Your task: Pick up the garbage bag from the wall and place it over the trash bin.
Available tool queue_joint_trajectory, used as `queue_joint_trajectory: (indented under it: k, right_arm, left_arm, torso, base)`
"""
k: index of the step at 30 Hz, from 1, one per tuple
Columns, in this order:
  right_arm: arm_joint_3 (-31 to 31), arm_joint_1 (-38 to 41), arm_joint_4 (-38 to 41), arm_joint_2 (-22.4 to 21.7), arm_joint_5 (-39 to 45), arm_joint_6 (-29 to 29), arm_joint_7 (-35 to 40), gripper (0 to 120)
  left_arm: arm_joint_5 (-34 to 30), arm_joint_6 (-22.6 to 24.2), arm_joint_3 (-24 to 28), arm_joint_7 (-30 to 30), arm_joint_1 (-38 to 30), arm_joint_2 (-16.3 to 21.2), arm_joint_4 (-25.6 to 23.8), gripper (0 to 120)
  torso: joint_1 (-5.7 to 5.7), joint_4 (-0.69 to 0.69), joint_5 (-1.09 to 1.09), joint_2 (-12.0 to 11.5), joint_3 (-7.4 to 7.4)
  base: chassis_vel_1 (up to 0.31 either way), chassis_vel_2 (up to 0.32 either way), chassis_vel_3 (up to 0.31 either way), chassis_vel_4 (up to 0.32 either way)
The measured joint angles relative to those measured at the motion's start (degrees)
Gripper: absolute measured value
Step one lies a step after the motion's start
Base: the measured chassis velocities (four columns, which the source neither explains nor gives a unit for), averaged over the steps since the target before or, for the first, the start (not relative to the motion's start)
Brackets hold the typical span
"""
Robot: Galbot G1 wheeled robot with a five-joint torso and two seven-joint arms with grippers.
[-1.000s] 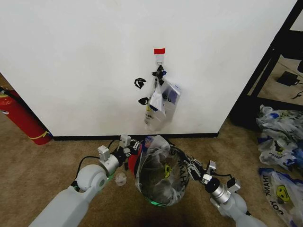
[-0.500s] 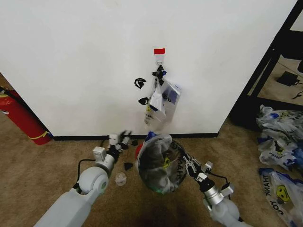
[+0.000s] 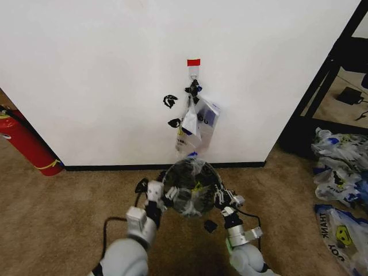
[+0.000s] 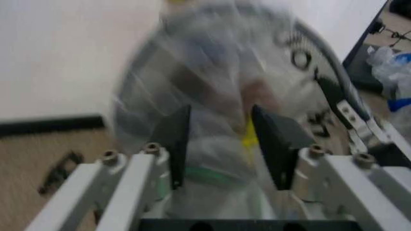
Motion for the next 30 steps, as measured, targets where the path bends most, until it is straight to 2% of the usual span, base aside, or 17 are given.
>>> queue_joint_trajectory:
  k: [1,4,5,6,11,20,30]
  right_arm:
    - [0.0,0.0,0.0,0.0,0.0,0.0,0.0,1]
    - [-0.3,-0.5,0.2,0.2,-2.5,1.0,-0.3,1]
    - [-0.4,-0.7,0.3,0.3,-3.0,1.1,-0.6,1]
    - [-0.4,-1.0,0.4,0.5,-3.6,1.4,-1.0,1]
    - [-0.3,-1.8,0.2,1.3,-5.9,2.9,-3.3,1]
    - [-0.8,-3.5,1.4,2.4,-7.9,4.2,-5.5,1]
    - [-1.7,-5.1,3.6,2.3,-8.0,4.6,-8.8,1]
  left_arm:
    - [0.0,0.0,0.0,0.0,0.0,0.0,0.0,34]
    - [-3.3,1.8,0.8,-1.1,-1.0,-1.3,0.8,21]
    - [-4.2,2.4,0.9,-1.4,-1.3,-1.7,1.0,21]
    - [-5.1,3.2,1.1,-1.7,-1.6,-2.2,1.3,13]
    - [-5.9,4.9,1.3,-2.2,-2.9,-3.6,3.5,0]
    - [-3.7,6.6,1.8,-4.9,-5.7,-7.0,9.8,0]
    - [-0.2,6.6,1.3,-6.1,-9.1,-8.1,16.3,0]
  torso:
    - [0.0,0.0,0.0,0.0,0.0]
    - [0.0,0.0,0.0,0.0,0.0]
    - [0.0,-0.01,0.0,0.0,0.0]
    - [0.0,-0.01,0.0,0.0,0.0]
    - [0.0,0.0,0.0,0.0,0.0]
    - [0.0,0.0,0.0,0.0,0.0]
    - [0.0,0.0,0.0,0.0,0.01]
  base:
    - [0.0,0.0,0.0,0.0]
    - [0.0,0.0,0.0,0.0]
    - [0.0,0.0,0.0,0.0]
    - [0.0,0.0,0.0,0.0]
    - [0.0,0.0,0.0,0.0]
    - [0.0,0.0,0.0,0.0]
    - [0.0,0.0,0.0,0.0]
